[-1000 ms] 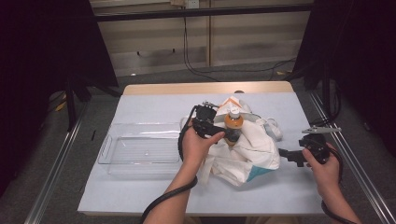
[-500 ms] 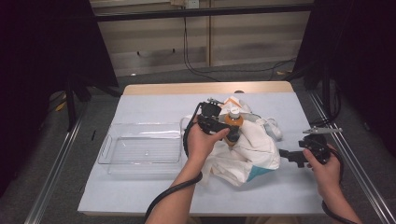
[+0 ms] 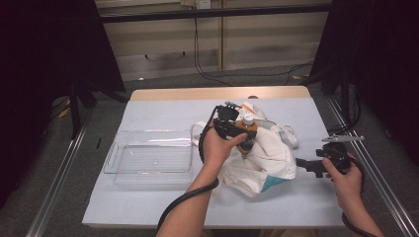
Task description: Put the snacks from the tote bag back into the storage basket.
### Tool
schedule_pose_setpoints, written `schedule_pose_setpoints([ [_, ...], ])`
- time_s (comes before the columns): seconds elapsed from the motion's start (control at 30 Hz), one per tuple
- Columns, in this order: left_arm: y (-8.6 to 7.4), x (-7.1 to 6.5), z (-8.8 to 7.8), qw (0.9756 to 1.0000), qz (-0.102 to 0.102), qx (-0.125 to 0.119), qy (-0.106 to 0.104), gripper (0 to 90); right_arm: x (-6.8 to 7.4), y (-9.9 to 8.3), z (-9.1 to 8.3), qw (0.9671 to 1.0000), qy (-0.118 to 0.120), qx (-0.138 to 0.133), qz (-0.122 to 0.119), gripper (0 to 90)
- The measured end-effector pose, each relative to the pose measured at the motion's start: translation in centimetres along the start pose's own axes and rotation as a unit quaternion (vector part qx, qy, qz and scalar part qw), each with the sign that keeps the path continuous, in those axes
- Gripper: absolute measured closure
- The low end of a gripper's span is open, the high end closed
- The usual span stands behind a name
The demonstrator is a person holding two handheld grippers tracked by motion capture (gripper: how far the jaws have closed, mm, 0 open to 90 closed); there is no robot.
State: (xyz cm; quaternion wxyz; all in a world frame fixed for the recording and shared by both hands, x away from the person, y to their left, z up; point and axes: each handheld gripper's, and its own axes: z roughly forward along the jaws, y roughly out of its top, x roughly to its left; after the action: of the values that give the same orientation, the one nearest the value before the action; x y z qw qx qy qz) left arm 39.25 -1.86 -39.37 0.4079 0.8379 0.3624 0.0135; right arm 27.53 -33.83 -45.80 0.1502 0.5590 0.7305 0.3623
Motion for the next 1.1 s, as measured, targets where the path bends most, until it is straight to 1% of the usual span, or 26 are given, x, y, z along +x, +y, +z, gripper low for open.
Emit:
schedule_pose_setpoints([
  [0.1,0.2,-0.1,0.1,1.0000,-0.002,-0.005,0.001,14.5,-0.1,0.0,-0.1,1.0000,0.004,-0.001,0.006,5.0],
  [0.17,0.3,-0.1,0.2,1.0000,0.000,-0.004,-0.002,15.7,-0.2,-0.1,0.0,1.0000,0.005,-0.002,0.004,5.1],
  [0.2,0.3,-0.1,0.3,1.0000,-0.002,-0.007,-0.003,16.0,-0.1,-0.1,0.0,1.0000,0.005,-0.001,0.005,5.2],
  [0.23,0.4,-0.1,0.3,1.0000,0.004,-0.001,-0.004,16.2,-0.1,-0.1,0.0,1.0000,0.003,-0.001,0.006,5.2],
  [0.27,0.4,-0.2,0.4,1.0000,0.003,-0.004,-0.004,17.3,-0.1,-0.1,0.0,1.0000,0.004,0.000,0.003,5.2],
  [0.33,0.4,-0.2,0.6,1.0000,0.006,0.001,-0.003,18.3,0.0,0.0,0.0,1.0000,0.001,0.000,0.005,5.2],
  [0.37,0.4,-0.2,0.6,1.0000,0.006,0.001,-0.002,19.0,0.0,0.0,0.0,1.0000,0.003,-0.001,-0.001,5.2],
  [0.4,0.4,-0.2,0.7,0.9999,0.010,0.004,-0.003,19.7,0.0,0.0,0.0,1.0000,0.004,-0.002,0.001,5.2],
  [0.47,0.4,-0.3,0.9,1.0000,0.005,0.000,-0.002,21.4,0.0,0.0,0.1,1.0000,0.005,0.002,0.002,5.2],
  [0.5,0.4,-0.3,0.9,0.9999,0.011,0.006,-0.004,22.3,0.0,0.0,0.1,1.0000,0.005,0.001,0.002,5.2],
  [0.57,0.4,-0.3,1.0,0.9999,0.015,0.008,-0.003,24.7,-0.1,-0.1,0.1,1.0000,0.007,0.001,0.002,5.2],
  [0.63,0.4,-0.4,1.0,0.9999,0.015,0.006,0.002,27.0,-0.1,-0.1,0.0,1.0000,0.003,0.000,0.003,5.2],
  [0.67,0.5,-0.4,1.0,0.9998,0.017,0.009,0.002,27.1,-0.1,-0.1,0.0,1.0000,0.007,0.000,0.006,5.2],
  [0.73,0.5,-0.4,1.0,0.9998,0.018,0.008,0.000,27.4,-0.2,-0.1,0.0,1.0000,0.007,-0.002,0.006,5.2],
  [0.8,0.6,-0.4,0.9,0.9997,0.022,0.011,0.006,27.9,-0.2,-0.2,0.0,1.0000,0.006,-0.001,0.006,5.2],
  [0.83,0.6,-0.6,1.0,0.9997,0.020,0.008,0.010,28.3,-0.2,-0.2,0.0,1.0000,0.005,-0.001,0.007,5.2],
  [0.87,0.7,-0.8,0.9,0.9995,0.025,0.014,0.016,28.5,-0.3,-0.1,0.0,1.0000,0.006,-0.001,0.007,5.2],
  [0.97,0.9,-0.9,0.8,0.9992,0.028,0.016,0.023,29.4,-0.2,-0.1,-0.1,0.9999,0.006,-0.002,0.009,5.2],
  [1.03,1.0,-0.9,0.8,0.9991,0.031,0.016,0.022,29.6,-0.3,-0.1,-0.1,0.9999,0.006,-0.004,0.008,5.3],
  [1.1,1.1,-0.9,0.6,0.9988,0.033,0.025,0.025,29.8,-0.3,-0.1,-0.2,0.9999,0.006,-0.004,0.010,5.2],
])
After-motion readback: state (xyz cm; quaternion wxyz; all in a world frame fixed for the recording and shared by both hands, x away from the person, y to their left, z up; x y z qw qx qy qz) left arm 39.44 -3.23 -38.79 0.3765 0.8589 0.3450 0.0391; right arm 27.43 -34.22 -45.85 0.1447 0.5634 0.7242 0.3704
